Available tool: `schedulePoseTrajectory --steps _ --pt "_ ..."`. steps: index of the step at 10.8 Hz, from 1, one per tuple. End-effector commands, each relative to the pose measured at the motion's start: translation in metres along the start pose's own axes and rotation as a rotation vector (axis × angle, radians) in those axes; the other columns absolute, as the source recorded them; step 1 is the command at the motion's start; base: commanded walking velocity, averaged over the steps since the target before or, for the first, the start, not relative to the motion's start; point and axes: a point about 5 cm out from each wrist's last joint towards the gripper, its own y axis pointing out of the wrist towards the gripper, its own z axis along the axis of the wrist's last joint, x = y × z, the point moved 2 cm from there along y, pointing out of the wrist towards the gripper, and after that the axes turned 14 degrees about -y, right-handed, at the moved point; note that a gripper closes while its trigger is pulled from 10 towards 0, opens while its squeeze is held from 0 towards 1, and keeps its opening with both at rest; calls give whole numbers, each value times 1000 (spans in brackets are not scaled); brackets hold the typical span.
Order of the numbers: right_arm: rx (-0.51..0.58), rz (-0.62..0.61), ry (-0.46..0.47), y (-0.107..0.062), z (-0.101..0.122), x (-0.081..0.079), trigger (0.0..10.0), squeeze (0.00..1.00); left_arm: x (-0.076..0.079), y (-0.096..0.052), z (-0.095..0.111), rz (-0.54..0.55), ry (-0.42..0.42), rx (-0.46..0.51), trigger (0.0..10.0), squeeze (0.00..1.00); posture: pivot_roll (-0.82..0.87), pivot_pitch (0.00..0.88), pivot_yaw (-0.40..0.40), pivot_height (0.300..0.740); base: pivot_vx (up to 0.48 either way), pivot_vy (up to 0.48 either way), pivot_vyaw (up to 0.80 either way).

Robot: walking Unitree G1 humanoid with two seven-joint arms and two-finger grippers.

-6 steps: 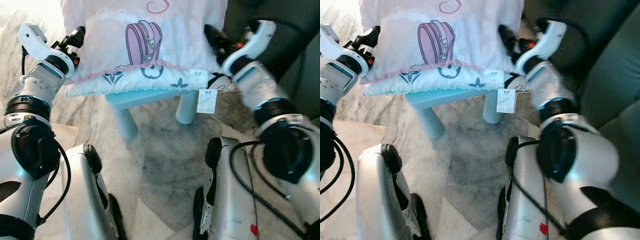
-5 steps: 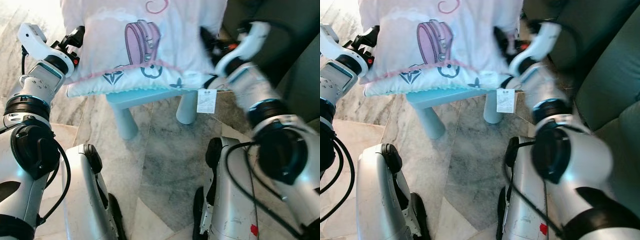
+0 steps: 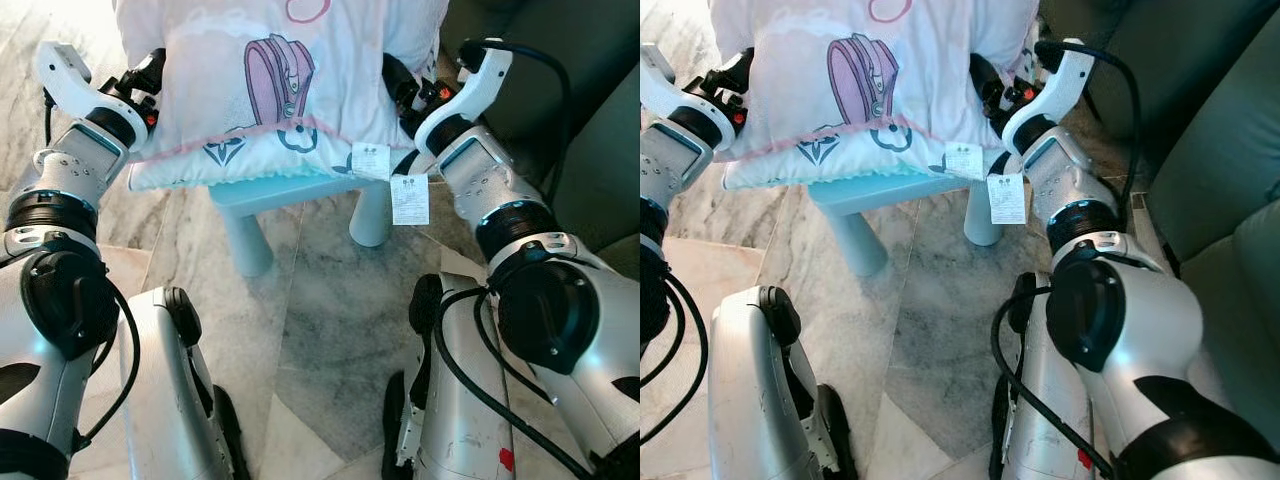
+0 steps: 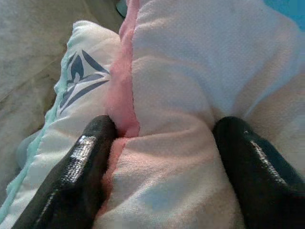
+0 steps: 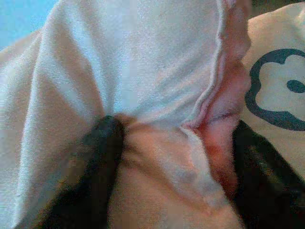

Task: Move the pillow to the sofa

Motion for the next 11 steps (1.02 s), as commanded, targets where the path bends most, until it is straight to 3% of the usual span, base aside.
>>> schedulePoseTrajectory --steps 1,6,8,10,11 --pt "-24 76 17 5 -11 -18 0 0 -8 -1 -16 7 -31 -60 0 0 47 385 -33 352 0 0 0" --pt "-36 187 41 1 -30 -32 0 0 -1 -1 -27 -114 -134 -102 0 0 29 407 -45 352 0 0 0" --pt "-40 195 42 -2 -35 -33 0 0 -2 -2 -29 -132 -117 -94 0 0 32 410 -46 352 0 0 0" --pt "-10 204 31 -2 -34 -34 0 0 -14 -4 -32 -87 -85 -22 0 0 45 409 -41 352 0 0 0" --pt "-9 216 -42 -2 -34 -36 0 0 -22 -8 -30 -67 -41 38 0 0 24 386 -46 352 0 0 0"
